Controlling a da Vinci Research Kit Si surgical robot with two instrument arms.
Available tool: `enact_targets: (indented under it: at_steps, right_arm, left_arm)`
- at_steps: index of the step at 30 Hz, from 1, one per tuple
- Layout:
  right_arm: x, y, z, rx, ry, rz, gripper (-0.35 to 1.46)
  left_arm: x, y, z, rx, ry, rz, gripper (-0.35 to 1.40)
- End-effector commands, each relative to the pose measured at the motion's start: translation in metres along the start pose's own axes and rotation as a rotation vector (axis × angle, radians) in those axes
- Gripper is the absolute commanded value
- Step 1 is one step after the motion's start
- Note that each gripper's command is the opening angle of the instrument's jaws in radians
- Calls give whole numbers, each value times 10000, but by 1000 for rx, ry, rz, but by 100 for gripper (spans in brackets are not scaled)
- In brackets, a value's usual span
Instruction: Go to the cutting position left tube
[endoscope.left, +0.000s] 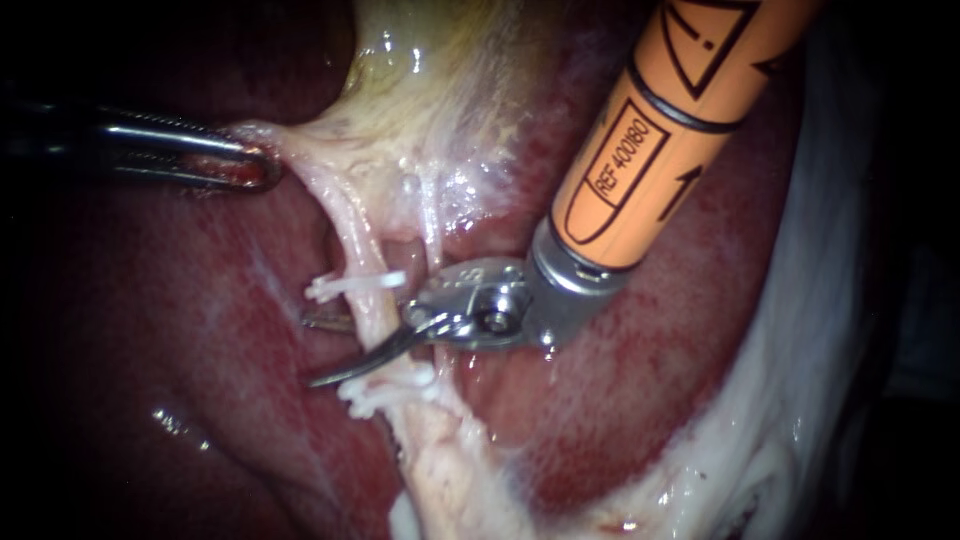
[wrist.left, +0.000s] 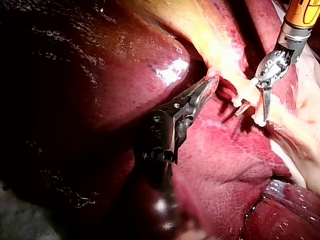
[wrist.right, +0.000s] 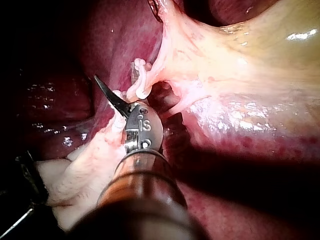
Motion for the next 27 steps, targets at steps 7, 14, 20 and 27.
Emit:
enact_targets:
  at_steps: [7,14,20,27]
  right_arm:
    - [9,-17,8,16,13,4,143]
    - [25,-39,11,44,35,3,143]
    - [29,-41,10,47,38,5,143]
    - [27,-38,9,44,39,11,143]
  left_arm:
    - [0,0,0,1,0,0,-35]
    - [-1,0,0,1,0,0,-35]
    - [-1,0,1,1,0,0,-35]
    - [-1,0,1,1,0,0,-35]
